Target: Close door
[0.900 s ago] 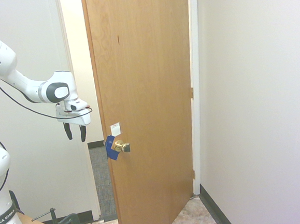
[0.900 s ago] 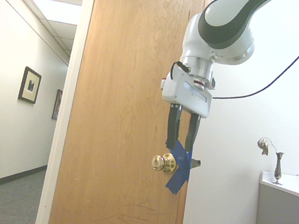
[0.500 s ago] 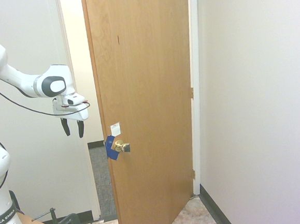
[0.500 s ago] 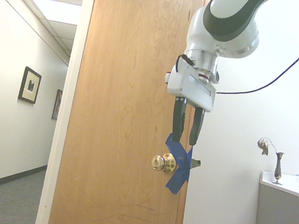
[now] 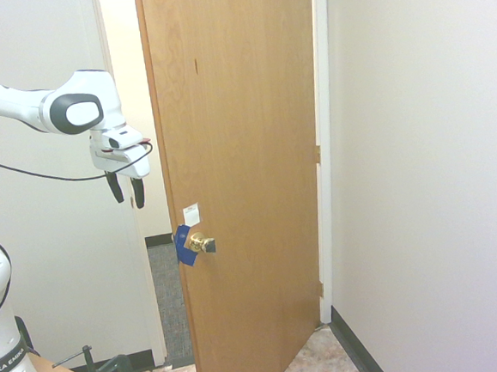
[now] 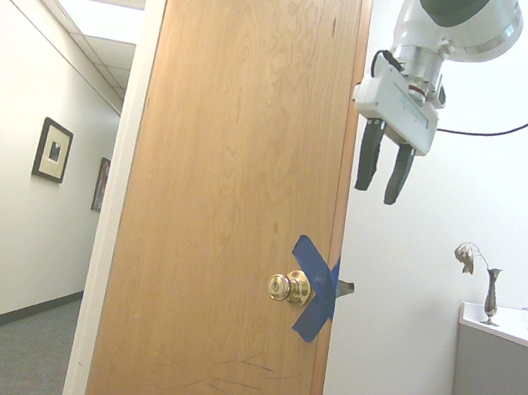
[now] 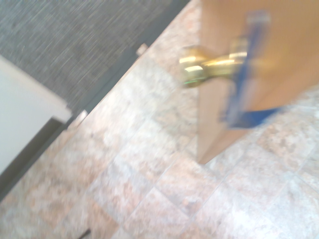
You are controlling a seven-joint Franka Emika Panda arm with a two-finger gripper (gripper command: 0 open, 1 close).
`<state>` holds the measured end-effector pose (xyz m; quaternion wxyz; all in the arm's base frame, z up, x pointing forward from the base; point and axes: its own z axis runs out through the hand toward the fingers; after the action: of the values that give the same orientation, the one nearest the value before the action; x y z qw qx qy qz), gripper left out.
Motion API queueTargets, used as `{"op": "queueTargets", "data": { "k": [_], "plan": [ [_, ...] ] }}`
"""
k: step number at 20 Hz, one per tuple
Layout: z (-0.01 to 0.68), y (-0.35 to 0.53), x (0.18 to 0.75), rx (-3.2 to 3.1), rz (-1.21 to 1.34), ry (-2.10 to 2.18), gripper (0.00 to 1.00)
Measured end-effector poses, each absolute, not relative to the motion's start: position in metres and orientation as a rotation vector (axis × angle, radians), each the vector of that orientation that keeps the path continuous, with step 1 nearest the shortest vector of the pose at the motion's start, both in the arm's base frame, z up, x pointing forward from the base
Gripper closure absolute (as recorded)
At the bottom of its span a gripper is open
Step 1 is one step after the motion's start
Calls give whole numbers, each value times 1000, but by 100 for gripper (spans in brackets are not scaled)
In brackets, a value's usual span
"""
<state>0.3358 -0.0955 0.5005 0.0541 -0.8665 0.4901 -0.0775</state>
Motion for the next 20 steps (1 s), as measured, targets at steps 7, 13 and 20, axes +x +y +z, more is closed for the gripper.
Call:
{"op": "queueTargets", "data": {
  "k": [7,13,20],
  "plan": [
    [521,-192,327,-2492,-249,1682,0],
    [493,-260,376,-2398,-234,1835,0],
    [465,-122,464,-2520,-272,1676,0]
  ]
}}
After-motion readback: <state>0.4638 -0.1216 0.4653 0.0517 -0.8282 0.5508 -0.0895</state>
